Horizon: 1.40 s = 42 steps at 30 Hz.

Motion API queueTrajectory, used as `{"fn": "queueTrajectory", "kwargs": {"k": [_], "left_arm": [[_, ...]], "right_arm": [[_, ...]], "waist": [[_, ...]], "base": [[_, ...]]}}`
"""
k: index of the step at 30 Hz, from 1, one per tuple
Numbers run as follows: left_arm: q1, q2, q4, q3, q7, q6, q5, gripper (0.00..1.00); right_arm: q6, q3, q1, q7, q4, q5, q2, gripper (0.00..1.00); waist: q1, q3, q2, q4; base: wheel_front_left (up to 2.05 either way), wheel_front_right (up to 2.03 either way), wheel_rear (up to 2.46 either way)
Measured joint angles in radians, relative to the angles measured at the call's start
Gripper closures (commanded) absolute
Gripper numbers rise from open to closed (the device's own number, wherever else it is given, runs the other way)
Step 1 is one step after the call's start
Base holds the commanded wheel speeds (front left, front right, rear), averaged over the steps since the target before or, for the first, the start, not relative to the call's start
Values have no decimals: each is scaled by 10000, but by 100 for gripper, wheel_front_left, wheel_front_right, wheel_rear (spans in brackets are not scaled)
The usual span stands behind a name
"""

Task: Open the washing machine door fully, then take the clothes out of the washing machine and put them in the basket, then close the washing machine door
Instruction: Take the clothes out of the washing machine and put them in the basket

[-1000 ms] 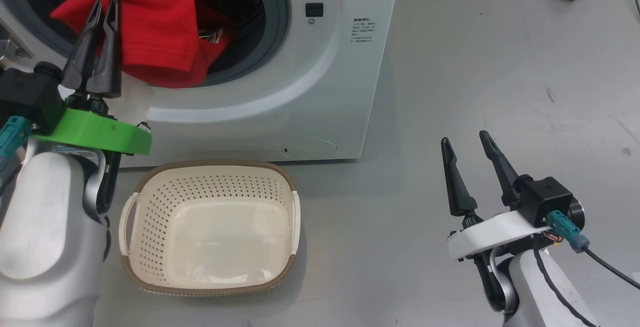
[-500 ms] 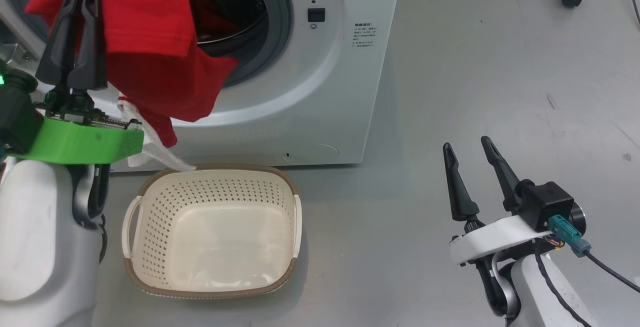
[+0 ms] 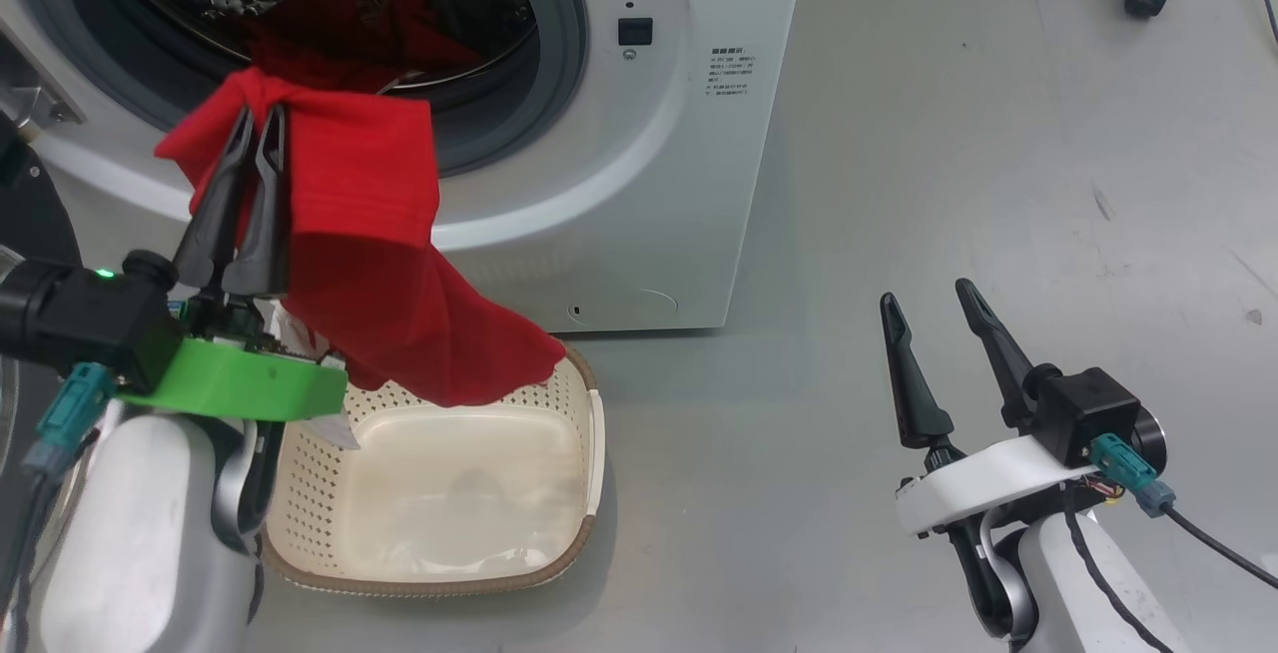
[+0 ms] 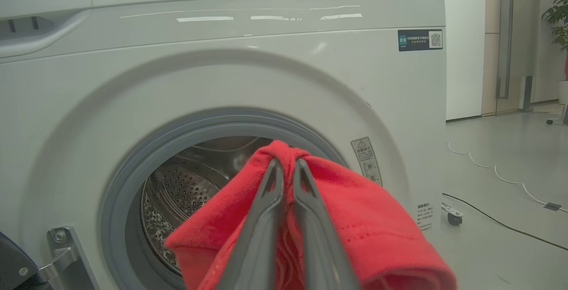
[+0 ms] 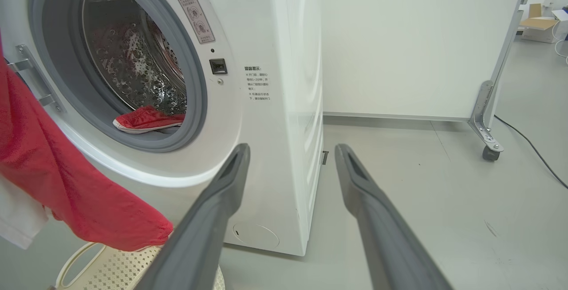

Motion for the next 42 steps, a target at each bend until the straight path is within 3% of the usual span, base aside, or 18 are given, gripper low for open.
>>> {"fn": "queueTrajectory", "kwargs": {"k": [7,17,42], "left_arm": [[800,-38,556,-171,291,-19,-537,100],[1335,234,1626,-418,556,-92,-497,100],[598,809,4692,-848,1298,-98,-368,100]], "right_arm": [[15,46,118,0,13,-86,8,0],[86,167,91,0,2,-305,12,0],[73,399,-731,0,-297,-407,46,0]], "waist": [[0,154,0,-28],[0,601,0,-118],[0,2590,0,-1147]], "base": [[0,0,0],[0,0,0],[0,0,0]]}}
